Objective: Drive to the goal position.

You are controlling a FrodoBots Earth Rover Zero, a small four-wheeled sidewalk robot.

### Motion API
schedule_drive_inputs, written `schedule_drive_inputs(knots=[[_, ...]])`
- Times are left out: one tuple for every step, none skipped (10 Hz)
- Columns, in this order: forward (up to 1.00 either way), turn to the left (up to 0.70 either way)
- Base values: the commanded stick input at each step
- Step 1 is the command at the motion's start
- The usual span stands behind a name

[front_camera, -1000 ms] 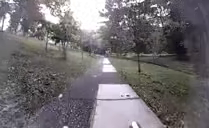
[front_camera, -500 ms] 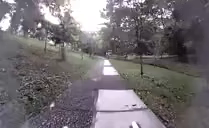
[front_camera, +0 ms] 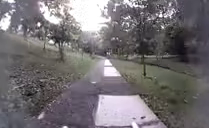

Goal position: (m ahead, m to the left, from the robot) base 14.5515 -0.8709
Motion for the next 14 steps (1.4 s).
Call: schedule_drive_inputs(knots=[[0.7,0.0],[0.7,0.0],[0.7,-0.05],[0.7,-0.07],[0.7,-0.07],[0.7,-0.07],[0.7,-0.07],[0.7,-0.07],[0.7,-0.07],[0.7,-0.07],[0.7,-0.05],[0.7,-0.02],[0.7,0.0],[0.7,0.0]])
